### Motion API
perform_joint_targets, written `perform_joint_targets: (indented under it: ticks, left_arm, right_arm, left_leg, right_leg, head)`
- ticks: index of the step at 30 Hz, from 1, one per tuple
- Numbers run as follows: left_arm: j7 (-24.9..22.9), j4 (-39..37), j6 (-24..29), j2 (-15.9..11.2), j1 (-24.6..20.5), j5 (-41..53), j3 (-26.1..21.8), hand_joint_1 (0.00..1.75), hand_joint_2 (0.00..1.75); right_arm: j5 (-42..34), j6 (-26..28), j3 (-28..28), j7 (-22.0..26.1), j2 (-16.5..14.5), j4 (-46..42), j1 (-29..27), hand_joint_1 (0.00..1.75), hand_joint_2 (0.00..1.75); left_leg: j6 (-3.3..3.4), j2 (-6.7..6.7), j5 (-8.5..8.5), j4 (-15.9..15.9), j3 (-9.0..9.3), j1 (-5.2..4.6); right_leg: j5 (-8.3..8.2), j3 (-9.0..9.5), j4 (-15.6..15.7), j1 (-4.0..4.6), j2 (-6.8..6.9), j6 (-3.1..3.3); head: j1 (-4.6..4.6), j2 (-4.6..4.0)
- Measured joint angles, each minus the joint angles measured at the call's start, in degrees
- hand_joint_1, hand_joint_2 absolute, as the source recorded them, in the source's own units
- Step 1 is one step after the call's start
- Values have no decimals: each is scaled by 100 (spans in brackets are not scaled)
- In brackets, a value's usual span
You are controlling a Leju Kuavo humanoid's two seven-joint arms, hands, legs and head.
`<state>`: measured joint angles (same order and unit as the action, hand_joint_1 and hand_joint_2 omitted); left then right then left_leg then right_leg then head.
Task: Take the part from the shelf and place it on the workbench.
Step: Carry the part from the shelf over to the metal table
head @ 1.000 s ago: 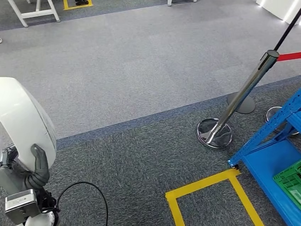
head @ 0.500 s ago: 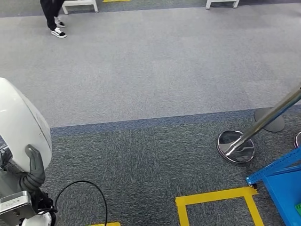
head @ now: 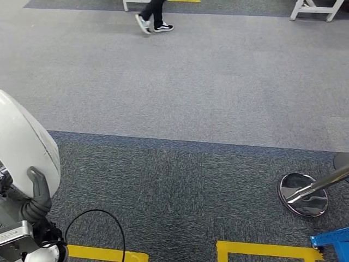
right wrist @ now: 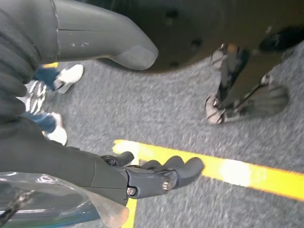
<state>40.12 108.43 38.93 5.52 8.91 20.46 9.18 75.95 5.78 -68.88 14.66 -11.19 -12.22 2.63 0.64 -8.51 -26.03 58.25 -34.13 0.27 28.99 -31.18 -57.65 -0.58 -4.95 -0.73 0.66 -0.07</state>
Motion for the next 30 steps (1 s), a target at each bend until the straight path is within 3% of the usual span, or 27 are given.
perform_joint_targets:
  ticks: [1, 3, 5, 7, 8, 9, 11, 13, 15, 16, 18, 20, 21, 22, 23, 24, 25, 27, 29, 30]
  left_arm:
    - [0, 3, 0, -5, 9, -2, -1, 175, 175]
    - [0, 10, 0, -13, 11, -6, -3, 175, 175]
    - [0, 14, 0, -22, 16, -19, -4, 175, 175]
    - [-1, 14, 0, -34, 37, -37, -8, 175, 175]
    - [-1, 14, 0, -39, 47, -42, -12, 175, 175]
    - [-1, 14, 0, -44, 53, -44, -18, 175, 175]
    - [-1, 15, 0, -48, 54, -44, -26, 175, 175]
    - [0, 20, 0, -49, 54, -44, -31, 175, 175]
    - [0, 26, 0, -55, 65, -44, -39, 175, 175]
    - [0, 31, 0, -58, 72, -44, -45, 175, 175]
    - [1, 46, 0, -62, 73, -43, -54, 175, 175]
    - [1, 55, 0, -63, 75, -45, -62, 175, 175]
    - [1, 55, 0, -64, 82, -50, -64, 175, 175]
    - [1, 55, 0, -67, 89, -53, -66, 175, 175]
    - [1, 55, 0, -70, 93, -58, -69, 175, 175]
    - [1, 55, 0, -73, 96, -61, -72, 175, 175]
    - [1, 55, 0, -74, 97, -61, -73, 175, 175]
    - [1, 55, 0, -77, 98, -62, -74, 175, 175]
    - [0, 55, 0, -78, 103, -64, -75, 175, 175]
    - [-1, 55, 0, -81, 108, -65, -75, 175, 175]
  right_arm:
    - [-6, 22, -3, -12, 2, -1, 1, 0, 175]
    - [-30, 77, -21, -46, 9, -4, -1, 0, 175]
    - [-68, 131, -54, -101, 29, -8, -16, 0, 175]
    - [-103, 165, -95, -146, 59, -9, -33, 0, 175]
    - [-114, 174, -115, -156, 72, -9, -38, 0, 175]
    - [-118, 178, -130, -160, 83, -9, -39, 0, 175]
    - [-121, 181, -149, -161, 97, -9, -37, 0, 175]
    - [-122, 182, -163, -162, 110, -12, -31, 0, 175]
    - [-122, 184, -177, -163, 119, -16, -9, 0, 175]
    - [-126, 191, -182, -168, 122, -20, 5, 0, 175]
    - [-139, 216, -191, -179, 131, -28, 21, 0, 175]
    - [-146, 235, -205, -193, 149, -34, 9, 0, 175]
    - [-143, 236, -214, -200, 158, -37, -4, 0, 175]
    - [-138, 236, -221, -206, 170, -39, -18, 0, 175]
    - [-133, 236, -227, -209, 180, -43, -31, 0, 175]
    - [-130, 235, -230, -210, 192, -47, -40, 0, 175]
    - [-128, 235, -231, -212, 206, -51, -46, 0, 175]
    - [-122, 220, -234, -212, 232, -55, -51, 0, 175]
    - [-111, 159, -236, -218, 245, -55, -54, 0, 175]
    - [-107, 96, -236, -228, 246, -55, -54, 0, 175]
  left_leg:
    - [-29, 21, -13, 19, -17, -7]
    - [-79, 313, -219, 323, -159, -35]
    - [-129, 675, -595, 1025, -474, -24]
    - [-174, 778, -758, 1533, -698, 12]
    - [-189, 802, -681, 1493, -669, 28]
    - [-197, 845, -509, 1230, -527, 41]
    - [-184, 1084, -166, 440, -108, 28]
    - [-117, 1240, -65, 20, 104, -10]
    - [-31, 1143, -81, -6, 93, -32]
    - [5, 1084, -76, -20, 95, -27]
    - [79, 969, -56, -52, 108, -1]
    - [122, 851, -50, -56, 109, 10]
    - [131, 779, -51, -55, 109, 7]
    - [133, 696, -52, -54, 112, 3]
    - [134, 608, -53, -52, 117, -1]
    - [133, 519, -54, -49, 124, -2]
    - [129, 430, -56, -45, 130, -1]
    - [99, 270, -64, -26, 117, -4]
    - [31, 134, -52, -16, 78, 14]
    - [-8, 64, -38, -22, 61, 29]
  right_leg:
    - [-19, 19, 33, -9, 82, 21]
    - [-50, 60, 105, -30, 273, 69]
    - [-37, 84, 121, -15, 470, 104]
    - [-8, 101, 119, -5, 667, 113]
    - [7, 115, 118, -5, 755, 107]
    - [26, 139, 117, -5, 835, 95]
    - [75, 194, 110, 11, 972, 49]
    - [121, 233, 101, 40, 1078, -9]
    - [150, 267, 105, 44, 1185, -68]
    - [181, 272, 95, 33, 1161, -103]
    - [371, 159, -162, 7, 898, -154]
    - [720, -216, -904, -7, 591, -166]
    - [854, -437, -1308, -7, 536, -166]
    - [891, -607, -1576, -5, 513, -162]
    - [807, -678, -1623, -4, 501, -152]
    - [612, -632, -1424, -4, 479, -135]
    - [352, -493, -1035, -6, 405, -112]
    - [26, -179, -284, -23, 121, -71]
    - [-6, -33, -7, -25, -25, -55]
    - [-8, -5, 17, -19, 31, -50]
  head:
    - [-4, 0]
    - [-38, 0]
    - [-69, 0]
    - [-72, 0]
    - [-72, 0]
    - [-72, 0]
    - [-74, 0]
    - [-69, 0]
    - [-65, 0]
    - [-64, 0]
    - [-42, 0]
    - [-17, 0]
    - [-12, 0]
    - [-12, 0]
    - [-13, 0]
    - [-13, 0]
    - [-11, 0]
    - [-15, 0]
    - [-19, 0]
    - [-17, 0]
